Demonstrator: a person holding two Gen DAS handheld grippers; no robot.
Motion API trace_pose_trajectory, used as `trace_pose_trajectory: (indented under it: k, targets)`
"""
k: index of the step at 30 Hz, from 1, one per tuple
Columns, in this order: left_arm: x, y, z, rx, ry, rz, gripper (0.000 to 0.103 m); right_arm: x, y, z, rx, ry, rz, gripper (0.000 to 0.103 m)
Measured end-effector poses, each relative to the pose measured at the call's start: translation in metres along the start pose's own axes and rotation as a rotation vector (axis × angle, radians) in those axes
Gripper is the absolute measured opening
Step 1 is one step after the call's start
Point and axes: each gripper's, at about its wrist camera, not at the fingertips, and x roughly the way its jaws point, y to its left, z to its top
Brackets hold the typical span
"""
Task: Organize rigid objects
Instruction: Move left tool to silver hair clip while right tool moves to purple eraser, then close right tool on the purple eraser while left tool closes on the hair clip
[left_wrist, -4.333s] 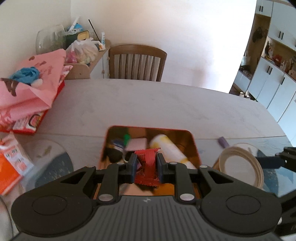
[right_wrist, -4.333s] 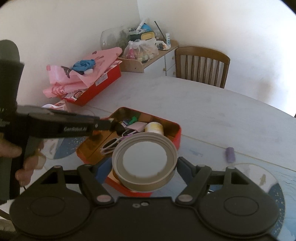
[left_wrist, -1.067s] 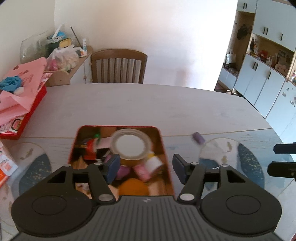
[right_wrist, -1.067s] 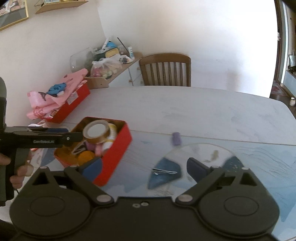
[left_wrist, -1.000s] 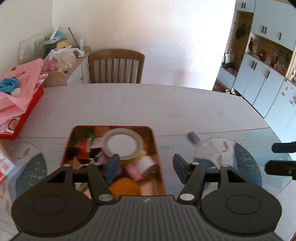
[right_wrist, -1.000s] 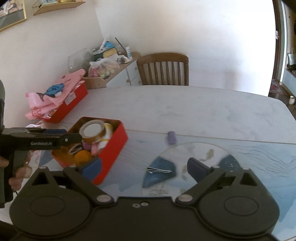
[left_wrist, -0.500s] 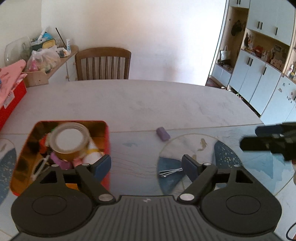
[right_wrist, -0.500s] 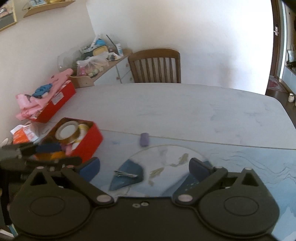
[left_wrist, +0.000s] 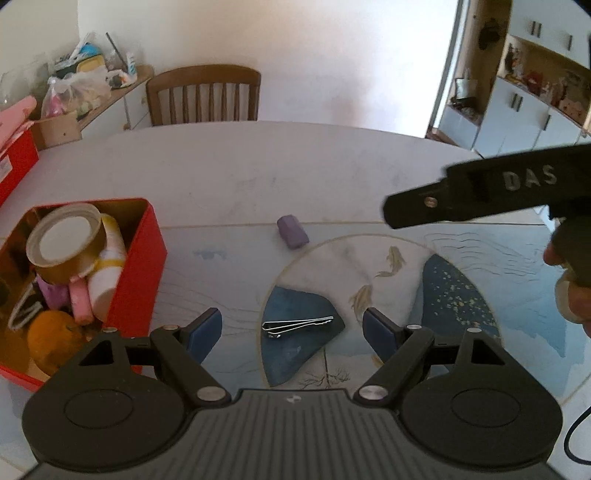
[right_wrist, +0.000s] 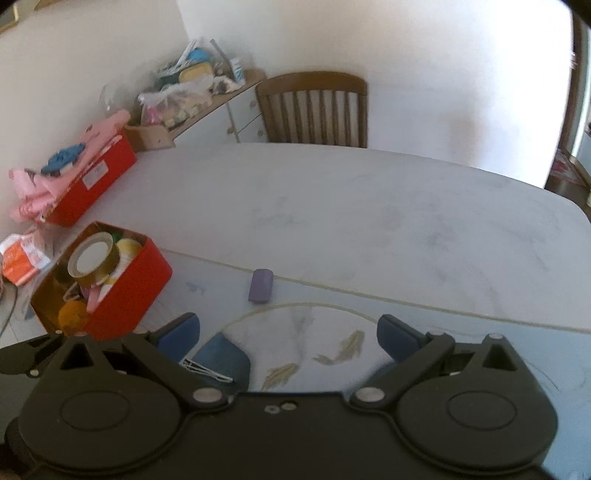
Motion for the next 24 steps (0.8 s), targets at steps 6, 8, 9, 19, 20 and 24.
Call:
trace_pose_trajectory:
  k: [6,8,9,19,20,24]
  targets:
    - [0.018,-0.005,-0.005,-0.023,0.006,0.039,0.083,0.036,0.007,0.014,-0.074,0.044,0.012,0.101]
    - [0.024,-0.006,-0.007,-0.027,0.012,0.056,0.083,0.049,0.009,0.018,-0.092,0.059,0.013,0.1]
    - [0.027,-0.007,-0.008,-0.032,0.013,0.064,0.083,0.055,0.009,0.02,-0.099,0.065,0.014,0.099]
    - [0.054,-0.014,-0.011,-0.056,0.046,0.105,0.083,0.098,0.018,0.028,-0.143,0.133,0.036,0.091]
    - [0.055,-0.015,-0.011,-0.056,0.046,0.11,0.083,0.101,0.018,0.028,-0.146,0.137,0.038,0.089]
    - [0.059,-0.02,-0.011,-0.044,0.042,0.128,0.083,0.11,0.021,0.029,-0.155,0.151,0.047,0.082]
